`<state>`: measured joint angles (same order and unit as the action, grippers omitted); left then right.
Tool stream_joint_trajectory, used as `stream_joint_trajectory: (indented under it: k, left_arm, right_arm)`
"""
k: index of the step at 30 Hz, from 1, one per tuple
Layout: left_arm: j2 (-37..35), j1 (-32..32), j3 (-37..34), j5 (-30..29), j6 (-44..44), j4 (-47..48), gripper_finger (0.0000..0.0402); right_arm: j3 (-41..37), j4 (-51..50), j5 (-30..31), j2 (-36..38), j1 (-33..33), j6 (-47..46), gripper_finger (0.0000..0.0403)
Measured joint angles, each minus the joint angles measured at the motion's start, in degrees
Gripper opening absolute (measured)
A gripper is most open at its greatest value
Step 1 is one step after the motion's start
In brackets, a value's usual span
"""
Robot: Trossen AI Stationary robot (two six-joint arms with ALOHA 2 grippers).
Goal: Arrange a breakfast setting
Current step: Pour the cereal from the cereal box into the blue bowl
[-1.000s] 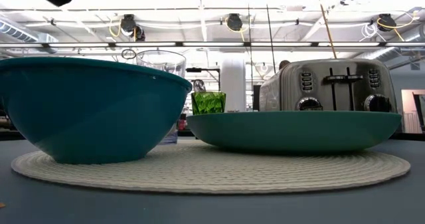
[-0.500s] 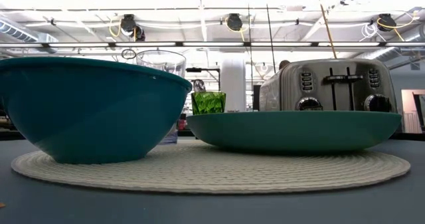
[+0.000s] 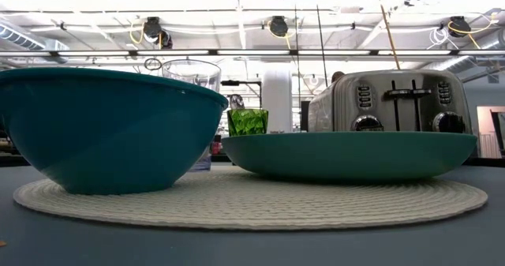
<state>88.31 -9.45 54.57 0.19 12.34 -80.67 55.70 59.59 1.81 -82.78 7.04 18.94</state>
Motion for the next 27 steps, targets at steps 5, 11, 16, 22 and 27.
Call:
stream_joint_trajectory:
  k: [5,11,16,22,27]
  left_arm:
    - [0.00,-0.28,0.94,-0.01,-0.04,0.01,0.0372]
    - [0.00,-0.42,1.16,0.00,-1.12,0.01,0.0372]
    - [0.00,-0.42,1.16,-0.93,-1.08,-0.01,0.0372]
    - [0.00,-0.39,1.16,-1.12,-0.65,0.01,0.0363]
    - [0.00,-0.38,1.16,-1.22,0.30,0.03,0.0312]
  right_arm:
    - [0.06,-1.48,1.09,0.11,-0.68,-0.23,0.0199]
    - [0.07,-1.66,1.14,0.13,-1.13,-1.35,0.0199]
    - [0.07,-1.78,1.12,0.13,-1.35,-1.73,0.0199]
    - [0.07,-1.87,1.11,0.13,-1.35,-1.75,0.0199]
    - [0.07,-1.94,1.10,0.11,-1.35,-1.76,0.0199]
